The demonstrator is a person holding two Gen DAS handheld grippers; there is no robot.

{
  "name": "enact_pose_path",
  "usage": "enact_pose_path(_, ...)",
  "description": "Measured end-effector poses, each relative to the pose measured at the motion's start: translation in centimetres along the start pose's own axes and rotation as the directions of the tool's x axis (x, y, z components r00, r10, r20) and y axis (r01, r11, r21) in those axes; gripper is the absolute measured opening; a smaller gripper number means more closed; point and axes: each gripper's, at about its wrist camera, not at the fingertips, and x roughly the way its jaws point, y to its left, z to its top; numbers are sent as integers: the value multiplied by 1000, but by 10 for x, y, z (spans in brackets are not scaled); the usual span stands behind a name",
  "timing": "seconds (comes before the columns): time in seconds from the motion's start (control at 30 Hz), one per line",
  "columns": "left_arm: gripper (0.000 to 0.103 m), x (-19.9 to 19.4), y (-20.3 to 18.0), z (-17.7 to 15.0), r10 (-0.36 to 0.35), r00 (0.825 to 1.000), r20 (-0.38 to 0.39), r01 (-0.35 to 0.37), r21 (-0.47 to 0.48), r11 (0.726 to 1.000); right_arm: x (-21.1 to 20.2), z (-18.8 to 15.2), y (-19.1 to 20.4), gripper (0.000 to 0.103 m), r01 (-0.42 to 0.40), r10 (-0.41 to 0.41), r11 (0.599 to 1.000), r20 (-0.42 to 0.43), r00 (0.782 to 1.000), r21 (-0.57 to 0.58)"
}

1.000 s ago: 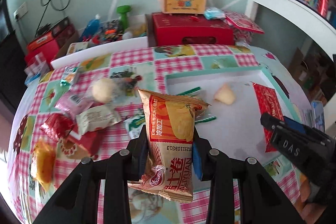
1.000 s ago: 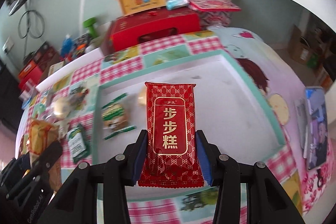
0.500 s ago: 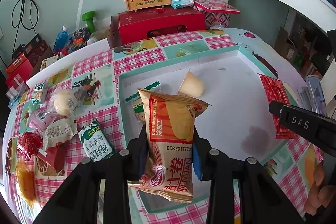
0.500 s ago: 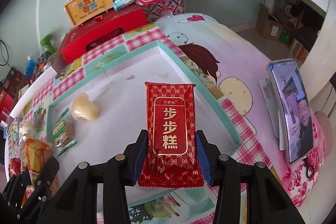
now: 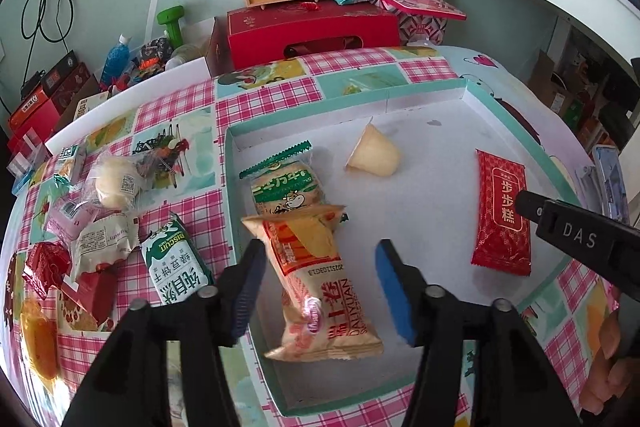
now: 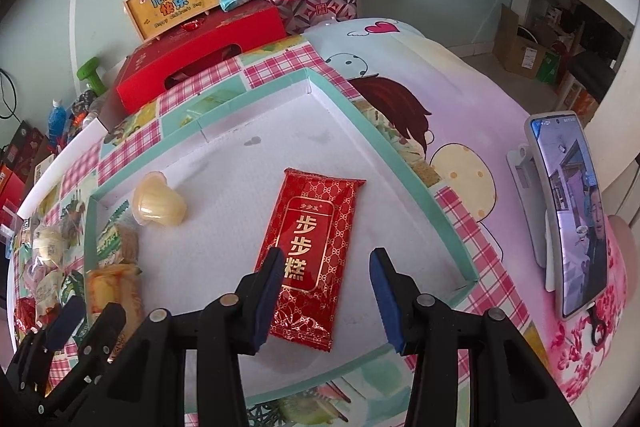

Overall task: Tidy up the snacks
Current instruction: 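Lower the Swiss roll packet into the tray and open the left tool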

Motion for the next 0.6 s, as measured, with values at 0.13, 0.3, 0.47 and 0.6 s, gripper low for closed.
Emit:
enact_pose_path(0.13,71,-2,5,1,-1,1000,-6,1,-18,1000,3,-1,2,49,-4,4,1000,-15,1000,-2)
enact_pose_path(0.3,81,-7,24,5,14,1000,-13,-16,-94,995,6,-2,7,66,-21,20,1000,-31,999,-14)
enact_pose_path(0.47,87,-8,53,5,60,997,-50,-69,-215,974,6,-5,17,78,-39,38,998,-35,999,-43)
enact_pose_path(0.6,89,-9,76,0,105,991,-80,-124,-278,952,4,-7,31,88,-59,56,994,-31,998,-91)
